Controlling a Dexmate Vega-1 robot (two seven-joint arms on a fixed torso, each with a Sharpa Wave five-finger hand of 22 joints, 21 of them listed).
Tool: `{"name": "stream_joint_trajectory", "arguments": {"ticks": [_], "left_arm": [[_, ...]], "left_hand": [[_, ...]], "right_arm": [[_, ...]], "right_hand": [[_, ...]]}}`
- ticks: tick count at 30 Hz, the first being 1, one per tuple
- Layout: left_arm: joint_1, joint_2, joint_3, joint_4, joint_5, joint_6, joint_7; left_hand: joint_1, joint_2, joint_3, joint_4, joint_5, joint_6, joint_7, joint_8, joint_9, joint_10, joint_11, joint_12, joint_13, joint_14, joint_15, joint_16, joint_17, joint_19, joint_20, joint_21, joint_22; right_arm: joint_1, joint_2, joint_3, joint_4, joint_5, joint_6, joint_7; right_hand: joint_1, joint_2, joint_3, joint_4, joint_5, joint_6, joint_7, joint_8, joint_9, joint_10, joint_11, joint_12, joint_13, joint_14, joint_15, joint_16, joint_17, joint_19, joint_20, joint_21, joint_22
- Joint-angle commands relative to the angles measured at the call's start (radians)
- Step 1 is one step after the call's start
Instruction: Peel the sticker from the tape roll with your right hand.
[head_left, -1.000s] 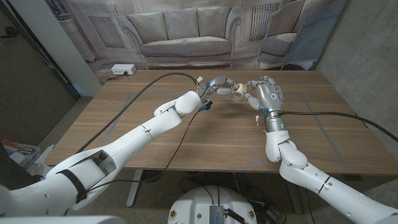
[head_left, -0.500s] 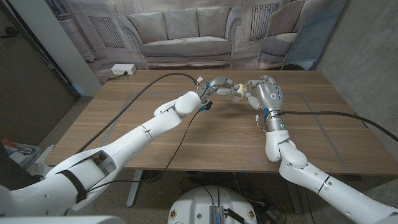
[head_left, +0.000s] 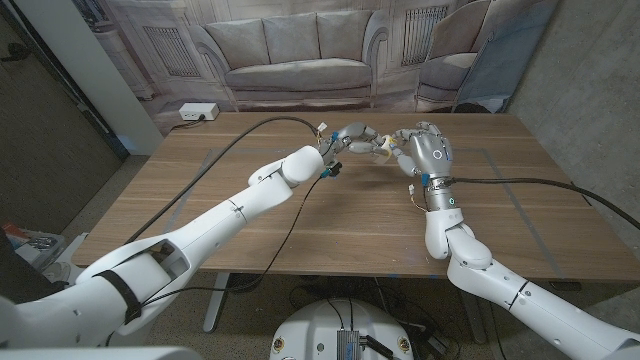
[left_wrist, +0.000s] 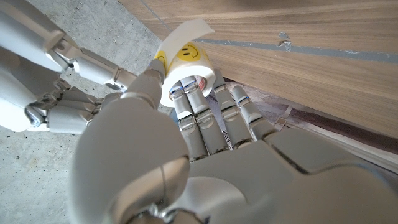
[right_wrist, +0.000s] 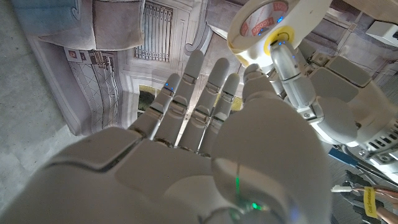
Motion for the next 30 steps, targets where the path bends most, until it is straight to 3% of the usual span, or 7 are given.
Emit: {"name": "stream_joint_trajectory", "arguments": {"ticks": [1, 13, 22, 24, 26, 30], "left_arm": [[-0.011, -0.003, 0.006, 0.019, -0.002, -0.011, -0.013], [-0.004, 0.004, 0.005, 0.003, 0.008, -0.003, -0.007], [0.005, -0.002, -0.005, 0.000, -0.002, -0.004, 0.009], [0.001, -0.001, -0.002, 0.000, -0.001, -0.005, 0.004], [0.002, -0.001, -0.003, 0.002, -0.003, -0.007, 0.004], [0.002, -0.003, -0.001, 0.006, -0.005, -0.011, 0.002]], "left_hand": [[0.075, 0.071, 0.034, 0.026, 0.004, 0.102, 0.101, 0.003, 0.002, 0.007, 0.000, 0.179, 0.116, 0.013, -0.147, 0.000, 0.003, -0.005, -0.004, 0.008, 0.004], [0.076, 0.070, 0.036, 0.025, 0.004, 0.105, 0.100, 0.003, 0.003, 0.005, 0.001, 0.184, 0.116, 0.013, -0.148, -0.003, 0.006, -0.008, -0.003, 0.012, 0.004], [0.076, 0.069, 0.038, 0.024, 0.004, 0.103, 0.102, 0.002, 0.004, 0.003, 0.002, 0.187, 0.116, 0.013, -0.147, -0.004, 0.007, -0.009, -0.003, 0.015, 0.003], [0.076, 0.069, 0.038, 0.024, 0.004, 0.103, 0.101, 0.003, 0.005, 0.003, 0.002, 0.189, 0.117, 0.013, -0.147, -0.004, 0.008, -0.008, -0.003, 0.016, 0.003], [0.076, 0.070, 0.039, 0.025, 0.005, 0.102, 0.102, 0.002, 0.006, 0.003, 0.000, 0.190, 0.117, 0.013, -0.147, -0.005, 0.008, -0.008, -0.004, 0.017, 0.003], [0.075, 0.070, 0.039, 0.025, 0.005, 0.102, 0.101, 0.003, 0.007, 0.002, 0.000, 0.191, 0.117, 0.013, -0.146, -0.005, 0.009, -0.007, -0.006, 0.019, 0.003]], "right_arm": [[0.014, 0.004, -0.008, 0.016, 0.005, 0.006, 0.008], [0.014, 0.001, -0.007, 0.017, 0.008, 0.005, 0.004], [0.007, -0.001, -0.004, 0.011, 0.006, -0.003, 0.000], [0.007, -0.004, -0.002, 0.015, 0.012, 0.011, -0.010], [0.007, -0.002, -0.004, 0.018, 0.003, 0.004, -0.018], [0.007, 0.002, -0.002, 0.021, 0.006, 0.008, -0.031]], "right_hand": [[0.009, 0.008, 0.003, 0.006, 0.004, 0.012, 0.001, 0.012, 0.000, 0.011, -0.002, 0.006, 0.003, 0.012, -0.130, -0.003, 0.004, 0.000, -0.006, 0.007, 0.002], [-0.006, 0.052, 0.008, 0.028, -0.005, 0.023, 0.006, 0.016, -0.006, 0.019, 0.002, 0.005, -0.001, 0.019, -0.128, -0.008, 0.010, 0.001, -0.011, 0.018, 0.004], [0.010, 0.042, 0.003, 0.013, -0.015, 0.047, -0.001, 0.026, -0.010, 0.043, -0.005, 0.018, 0.005, 0.021, -0.132, -0.009, 0.020, -0.001, -0.011, 0.028, 0.005], [0.025, 0.044, 0.006, 0.005, -0.017, 0.072, 0.002, 0.040, -0.008, 0.065, -0.011, 0.030, 0.011, 0.030, -0.131, -0.008, 0.025, 0.001, -0.013, 0.034, 0.006], [0.047, 0.064, 0.016, -0.002, -0.022, 0.121, 0.004, 0.070, -0.002, 0.112, -0.009, 0.057, 0.025, 0.054, -0.134, -0.003, 0.035, 0.003, -0.026, 0.045, 0.007], [0.054, 0.070, 0.018, -0.002, -0.027, 0.140, 0.002, 0.082, -0.001, 0.118, -0.014, 0.063, 0.031, 0.061, -0.134, -0.004, 0.040, 0.000, -0.030, 0.050, 0.008]]}}
